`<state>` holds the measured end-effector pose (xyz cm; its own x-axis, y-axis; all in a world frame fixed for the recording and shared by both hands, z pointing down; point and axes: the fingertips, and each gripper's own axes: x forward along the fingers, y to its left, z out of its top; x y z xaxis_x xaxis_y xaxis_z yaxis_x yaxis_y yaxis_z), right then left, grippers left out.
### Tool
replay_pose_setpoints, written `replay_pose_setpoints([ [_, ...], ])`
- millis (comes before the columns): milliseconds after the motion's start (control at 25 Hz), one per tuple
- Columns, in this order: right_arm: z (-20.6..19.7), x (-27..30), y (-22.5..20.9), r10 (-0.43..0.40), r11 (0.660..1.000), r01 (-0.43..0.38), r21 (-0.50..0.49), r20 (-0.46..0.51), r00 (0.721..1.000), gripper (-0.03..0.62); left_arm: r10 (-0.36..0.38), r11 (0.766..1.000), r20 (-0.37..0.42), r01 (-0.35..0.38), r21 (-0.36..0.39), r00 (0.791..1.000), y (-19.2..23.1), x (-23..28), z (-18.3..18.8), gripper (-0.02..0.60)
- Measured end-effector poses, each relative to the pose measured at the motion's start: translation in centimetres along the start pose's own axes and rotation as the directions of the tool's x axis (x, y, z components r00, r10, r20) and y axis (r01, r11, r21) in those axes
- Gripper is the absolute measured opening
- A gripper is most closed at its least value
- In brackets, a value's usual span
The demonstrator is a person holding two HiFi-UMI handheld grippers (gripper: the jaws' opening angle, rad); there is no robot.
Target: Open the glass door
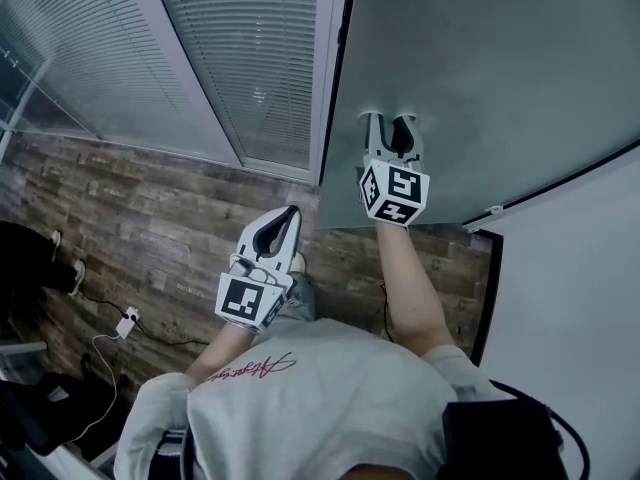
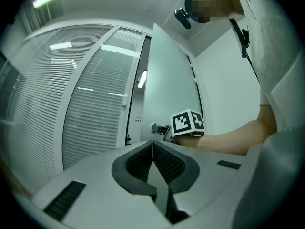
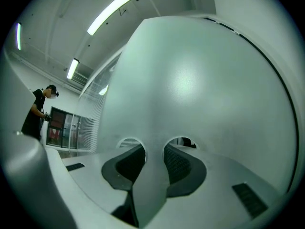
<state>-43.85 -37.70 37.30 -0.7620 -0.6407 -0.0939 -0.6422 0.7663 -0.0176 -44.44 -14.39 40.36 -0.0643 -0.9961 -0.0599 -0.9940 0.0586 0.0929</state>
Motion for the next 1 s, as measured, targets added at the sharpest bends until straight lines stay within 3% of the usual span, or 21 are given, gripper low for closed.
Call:
replay_pose_setpoints([
  [320, 0.8, -8.7, 1.4, 0.098, 0.995, -0.098, 0.006, -0.016, 0.995, 0.129, 0.071, 0.997, 0.025, -0.071, 0.006, 0.997, -4.6, -5.9, 0.8, 0.017],
  [600, 1.3, -16.6, 1.4, 0.125, 0.992, -0.125, 0.001, -0.045, 0.991, 0.129, 0.053, 0.998, 0.026, -0.053, 0.018, 0.998, -8.1, -10.8, 1.1, 0.017],
  [720, 1.8, -19.9, 1.0, 0.124, 0.992, -0.124, 0.005, -0.033, 0.992, 0.129, 0.013, 1.0, 0.014, -0.014, 0.023, 1.0, -10.1, -12.7, 1.0, 0.017],
  [1000, 3.1, -27.3, -0.8, 0.123, 0.992, -0.123, 0.009, 0.01, 0.992, 0.129, -0.182, 0.983, -0.041, 0.182, 0.019, 0.983, -17.6, -15.6, 0.2, 0.017],
])
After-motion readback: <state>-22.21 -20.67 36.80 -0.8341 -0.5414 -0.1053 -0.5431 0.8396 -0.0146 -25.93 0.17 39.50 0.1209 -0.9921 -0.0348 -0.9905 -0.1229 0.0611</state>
